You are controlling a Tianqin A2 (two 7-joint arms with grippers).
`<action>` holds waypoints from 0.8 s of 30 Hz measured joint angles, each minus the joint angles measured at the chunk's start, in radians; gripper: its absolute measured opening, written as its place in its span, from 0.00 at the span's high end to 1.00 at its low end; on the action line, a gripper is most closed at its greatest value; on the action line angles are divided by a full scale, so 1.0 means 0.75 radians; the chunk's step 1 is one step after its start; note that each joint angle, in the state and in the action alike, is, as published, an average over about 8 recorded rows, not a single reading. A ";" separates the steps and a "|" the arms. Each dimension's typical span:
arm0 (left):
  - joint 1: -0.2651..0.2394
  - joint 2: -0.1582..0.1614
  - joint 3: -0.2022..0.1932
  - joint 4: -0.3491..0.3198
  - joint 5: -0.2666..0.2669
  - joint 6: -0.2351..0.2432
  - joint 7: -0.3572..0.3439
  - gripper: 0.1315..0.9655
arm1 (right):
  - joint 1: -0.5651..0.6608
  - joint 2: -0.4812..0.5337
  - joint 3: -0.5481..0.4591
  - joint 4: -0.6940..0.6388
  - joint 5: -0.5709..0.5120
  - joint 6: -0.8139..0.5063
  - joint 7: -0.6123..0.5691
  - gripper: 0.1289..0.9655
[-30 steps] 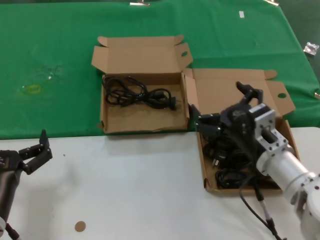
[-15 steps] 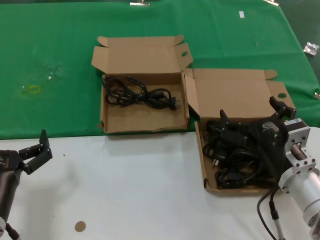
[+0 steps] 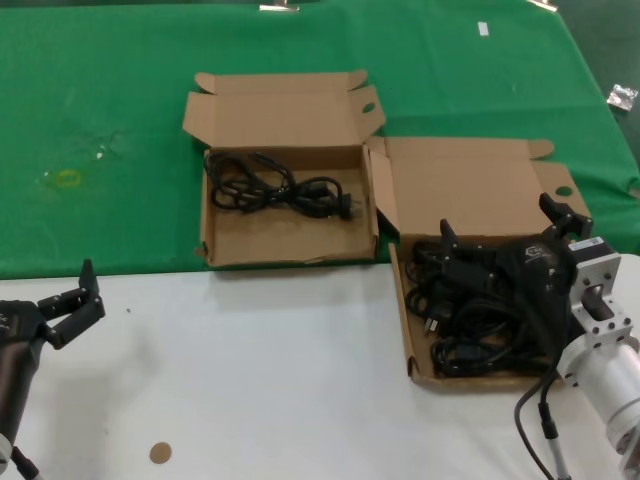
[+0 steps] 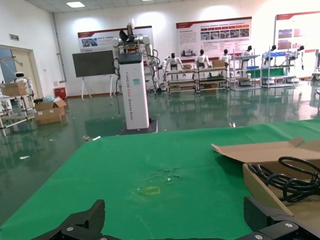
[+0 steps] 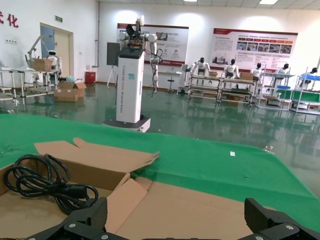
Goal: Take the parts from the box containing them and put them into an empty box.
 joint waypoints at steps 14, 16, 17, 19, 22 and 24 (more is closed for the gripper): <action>0.000 0.000 0.000 0.000 0.000 0.000 0.000 0.00 | 0.000 0.000 0.000 0.000 0.000 0.000 0.000 0.00; 0.000 0.000 0.000 0.000 0.000 0.000 0.000 0.00 | 0.000 0.000 0.000 0.000 0.000 0.000 0.000 0.00; 0.000 0.000 0.000 0.000 0.000 0.000 0.000 0.00 | 0.000 0.000 0.000 0.000 0.000 0.000 0.000 0.00; 0.000 0.000 0.000 0.000 0.000 0.000 0.000 0.00 | 0.000 0.000 0.000 0.000 0.000 0.000 0.000 0.00; 0.000 0.000 0.000 0.000 0.000 0.000 0.000 0.00 | 0.000 0.000 0.000 0.000 0.000 0.000 0.000 0.00; 0.000 0.000 0.000 0.000 0.000 0.000 0.000 0.00 | 0.000 0.000 0.000 0.000 0.000 0.000 0.000 0.00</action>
